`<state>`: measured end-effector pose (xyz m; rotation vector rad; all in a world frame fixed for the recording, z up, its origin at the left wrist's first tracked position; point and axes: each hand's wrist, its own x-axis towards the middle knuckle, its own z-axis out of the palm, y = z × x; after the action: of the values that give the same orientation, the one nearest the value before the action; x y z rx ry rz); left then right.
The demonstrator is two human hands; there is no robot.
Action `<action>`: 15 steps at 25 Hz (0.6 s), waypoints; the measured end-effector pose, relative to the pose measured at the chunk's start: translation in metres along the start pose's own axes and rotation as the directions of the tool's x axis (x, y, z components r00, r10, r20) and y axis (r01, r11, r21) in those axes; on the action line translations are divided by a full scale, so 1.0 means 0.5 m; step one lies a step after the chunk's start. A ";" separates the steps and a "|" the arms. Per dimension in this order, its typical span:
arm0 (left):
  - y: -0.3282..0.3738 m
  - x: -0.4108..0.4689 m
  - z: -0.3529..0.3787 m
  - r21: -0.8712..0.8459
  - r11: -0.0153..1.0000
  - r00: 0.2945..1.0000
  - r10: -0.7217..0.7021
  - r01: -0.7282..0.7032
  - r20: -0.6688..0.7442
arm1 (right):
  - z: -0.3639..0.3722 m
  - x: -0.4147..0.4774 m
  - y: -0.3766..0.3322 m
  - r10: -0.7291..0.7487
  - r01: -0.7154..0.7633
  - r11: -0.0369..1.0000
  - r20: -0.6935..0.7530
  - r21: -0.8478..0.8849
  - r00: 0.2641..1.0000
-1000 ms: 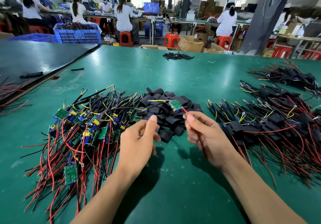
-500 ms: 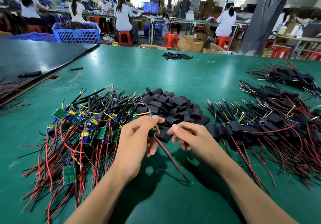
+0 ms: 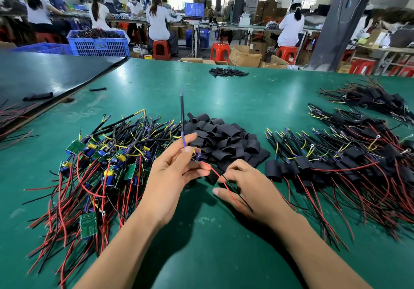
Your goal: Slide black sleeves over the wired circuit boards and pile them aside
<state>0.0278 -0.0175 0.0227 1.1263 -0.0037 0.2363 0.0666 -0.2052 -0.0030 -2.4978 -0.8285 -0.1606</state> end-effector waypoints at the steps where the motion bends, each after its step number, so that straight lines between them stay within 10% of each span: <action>1: 0.000 0.002 -0.002 -0.001 1.000 1.000 0.006 -0.006 -0.025 | 0.001 0.001 0.000 -0.025 0.025 0.999 -0.027 0.020 0.999; 15: -0.003 0.012 -0.018 -0.196 0.963 0.969 -0.214 0.187 -0.125 | 0.030 0.010 -0.005 0.009 -0.009 0.999 0.001 0.053 1.000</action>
<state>0.0330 -0.0089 0.0180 0.9167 0.2142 0.1325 0.0683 -0.1934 -0.0137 -2.4516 -0.8107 -0.1328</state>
